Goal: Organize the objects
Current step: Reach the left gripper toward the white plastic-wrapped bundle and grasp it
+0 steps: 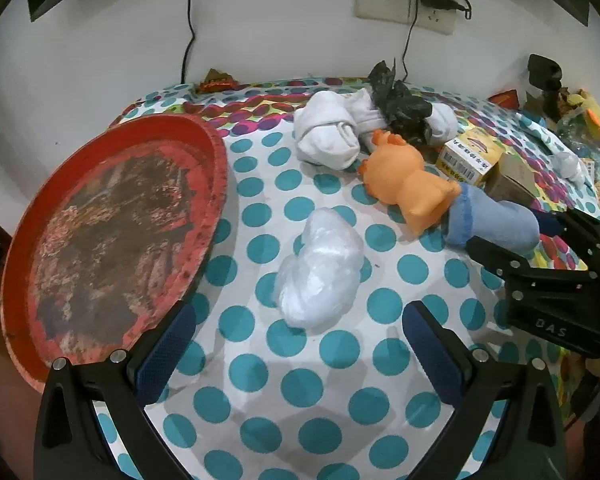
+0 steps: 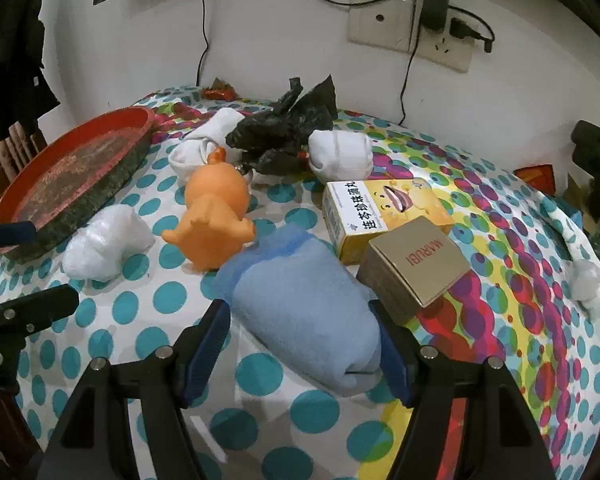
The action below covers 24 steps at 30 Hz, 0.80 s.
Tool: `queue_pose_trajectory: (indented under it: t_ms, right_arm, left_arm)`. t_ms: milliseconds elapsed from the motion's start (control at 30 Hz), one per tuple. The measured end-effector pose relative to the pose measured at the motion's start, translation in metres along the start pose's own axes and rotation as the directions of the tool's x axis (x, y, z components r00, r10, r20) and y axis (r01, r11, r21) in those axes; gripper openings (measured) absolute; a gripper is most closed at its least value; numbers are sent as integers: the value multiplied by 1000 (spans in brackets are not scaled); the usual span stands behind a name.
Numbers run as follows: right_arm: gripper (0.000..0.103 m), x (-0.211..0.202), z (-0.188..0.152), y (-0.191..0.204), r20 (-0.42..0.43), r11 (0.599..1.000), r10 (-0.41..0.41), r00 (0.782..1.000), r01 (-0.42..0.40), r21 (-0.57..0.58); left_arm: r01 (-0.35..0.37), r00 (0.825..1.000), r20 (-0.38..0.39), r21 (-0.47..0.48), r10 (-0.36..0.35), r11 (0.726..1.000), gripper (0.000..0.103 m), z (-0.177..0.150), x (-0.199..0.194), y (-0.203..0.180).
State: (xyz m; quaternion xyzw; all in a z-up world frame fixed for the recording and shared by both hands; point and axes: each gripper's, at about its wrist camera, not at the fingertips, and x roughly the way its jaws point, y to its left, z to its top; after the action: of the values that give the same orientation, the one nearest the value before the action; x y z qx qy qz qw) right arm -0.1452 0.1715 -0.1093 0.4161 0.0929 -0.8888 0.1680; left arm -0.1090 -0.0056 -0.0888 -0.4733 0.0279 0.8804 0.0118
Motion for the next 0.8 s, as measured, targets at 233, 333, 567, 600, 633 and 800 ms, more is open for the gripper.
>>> queue_pose_trajectory:
  t_ms: [233, 333, 567, 600, 633, 800]
  right_arm:
    - [52, 8, 0, -11, -2, 1000, 26, 1000, -26, -15]
    - [44, 8, 0, -13, 5, 999, 29, 1000, -28, -33]
    - [40, 7, 1, -20, 7, 998, 52, 999, -52, -26]
    - [40, 7, 1, -20, 7, 998, 52, 999, -52, -26]
    - [40, 7, 1, -20, 8, 998, 53, 999, -53, -26]
    - [40, 7, 1, -22, 8, 998, 69, 998, -69, -12]
  left_arm:
    - [10, 1000, 15, 33, -10, 999, 103, 2, 4, -7]
    - [20, 1000, 16, 35, -21, 999, 103, 3, 6, -7]
    - [87, 996, 14, 34, -87, 996, 94, 5, 8, -5]
    - [100, 995, 7, 35, -101, 994, 94, 5, 8, -5]
    - [111, 994, 4, 36, -112, 993, 94, 6, 9, -4]
    - [94, 996, -12, 22, -93, 995, 88, 11, 17, -2]
